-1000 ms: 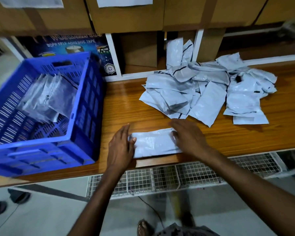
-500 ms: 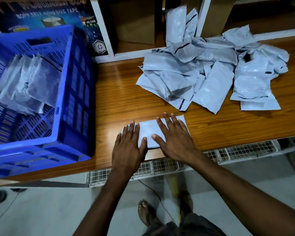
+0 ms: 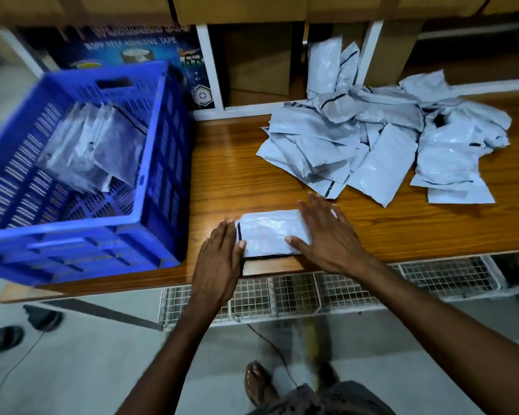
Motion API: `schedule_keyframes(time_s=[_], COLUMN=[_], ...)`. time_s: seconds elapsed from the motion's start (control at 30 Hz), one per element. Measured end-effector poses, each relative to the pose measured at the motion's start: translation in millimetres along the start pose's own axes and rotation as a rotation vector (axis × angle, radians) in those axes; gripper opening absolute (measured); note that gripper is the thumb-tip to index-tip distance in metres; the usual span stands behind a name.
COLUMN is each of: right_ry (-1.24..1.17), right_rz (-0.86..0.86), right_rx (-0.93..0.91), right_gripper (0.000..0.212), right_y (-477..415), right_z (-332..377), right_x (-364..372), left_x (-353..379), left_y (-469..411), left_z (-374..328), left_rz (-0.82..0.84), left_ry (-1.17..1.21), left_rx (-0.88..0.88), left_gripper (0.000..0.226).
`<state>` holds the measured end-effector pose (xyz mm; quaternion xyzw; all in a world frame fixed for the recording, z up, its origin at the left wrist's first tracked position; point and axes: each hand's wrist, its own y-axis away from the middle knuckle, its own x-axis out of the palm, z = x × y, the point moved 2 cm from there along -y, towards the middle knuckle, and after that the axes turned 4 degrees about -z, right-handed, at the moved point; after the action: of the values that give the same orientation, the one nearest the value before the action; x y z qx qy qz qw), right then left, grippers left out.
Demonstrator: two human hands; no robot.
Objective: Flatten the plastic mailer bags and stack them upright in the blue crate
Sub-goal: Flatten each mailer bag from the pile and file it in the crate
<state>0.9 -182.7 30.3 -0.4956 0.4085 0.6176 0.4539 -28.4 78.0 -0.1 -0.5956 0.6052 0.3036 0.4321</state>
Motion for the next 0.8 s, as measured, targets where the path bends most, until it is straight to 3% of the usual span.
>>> schedule_keyframes(time_s=[0.07, 0.17, 0.4, 0.5, 0.67, 0.8], right_ry=[-0.064, 0.041, 0.102, 0.022, -0.147, -0.264], right_rz=[0.101, 0.230, 0.036, -0.006, -0.259, -0.423], right_rx=[-0.169, -0.311, -0.371, -0.351, -0.357, -0.376], right_gripper=[0.096, 0.102, 0.082, 0.081, 0.087, 0.073], right_y=[-6, -2, 46, 56, 51, 24], right_z=[13, 17, 5, 6, 37, 83], right_x=[-3, 8, 7, -3, -42, -83], left_x=[-8, -18, -36, -61, -122, -172], left_y=[7, 16, 45, 53, 46, 26], left_z=[-7, -18, -46, -64, -63, -27], left_rz=[-0.108, -0.197, -0.399, -0.578, -0.832, -0.927], left_ry=[0.059, 0.071, 0.058, 0.041, 0.062, 0.107], left_rx=[-0.022, -0.055, -0.142, -0.168, -0.201, -0.237], left_gripper=[0.050, 0.035, 0.029, 0.026, 0.021, 0.015])
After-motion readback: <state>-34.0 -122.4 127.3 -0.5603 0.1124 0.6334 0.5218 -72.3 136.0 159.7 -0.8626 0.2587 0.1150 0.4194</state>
